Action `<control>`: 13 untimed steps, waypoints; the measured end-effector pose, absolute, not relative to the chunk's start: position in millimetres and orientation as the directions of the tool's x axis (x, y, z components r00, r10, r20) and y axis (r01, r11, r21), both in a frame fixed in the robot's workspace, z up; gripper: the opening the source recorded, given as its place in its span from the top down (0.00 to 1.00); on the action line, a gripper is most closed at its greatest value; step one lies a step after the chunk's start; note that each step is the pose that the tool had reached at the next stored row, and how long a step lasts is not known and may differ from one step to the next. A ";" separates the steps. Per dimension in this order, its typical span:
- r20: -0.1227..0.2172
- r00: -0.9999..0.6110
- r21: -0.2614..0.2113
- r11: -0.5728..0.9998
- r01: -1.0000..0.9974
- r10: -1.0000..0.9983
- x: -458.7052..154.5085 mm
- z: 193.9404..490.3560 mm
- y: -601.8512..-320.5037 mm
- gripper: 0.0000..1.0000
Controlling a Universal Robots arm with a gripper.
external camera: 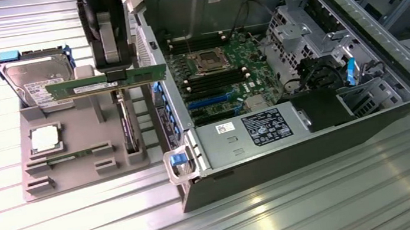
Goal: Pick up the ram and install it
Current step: 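Pick up the ram and move it above insertion slot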
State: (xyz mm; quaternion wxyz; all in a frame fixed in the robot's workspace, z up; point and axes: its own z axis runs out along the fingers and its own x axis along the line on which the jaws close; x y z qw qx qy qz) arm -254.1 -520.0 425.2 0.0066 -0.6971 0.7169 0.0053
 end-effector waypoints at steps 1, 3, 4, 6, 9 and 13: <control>-0.017 -0.028 -0.002 0.028 -1.000 -0.999 -251.9 425.2 -520.0 0.88; -0.017 -0.028 -0.002 0.028 -1.000 -0.999 -249.5 425.3 -520.0 0.88; -0.017 -0.028 -0.002 0.028 -1.000 -0.999 -246.8 425.3 -520.0 0.88; -0.017 -0.028 -0.002 0.028 -1.000 -0.999 -242.5 425.2 -520.0 0.88; -0.017 -0.028 -0.002 0.028 -1.000 -0.999 -237.1 425.2 -520.0 0.88; -0.017 -0.028 -0.002 0.028 -1.000 -0.999 -226.6 425.2 -520.0 0.88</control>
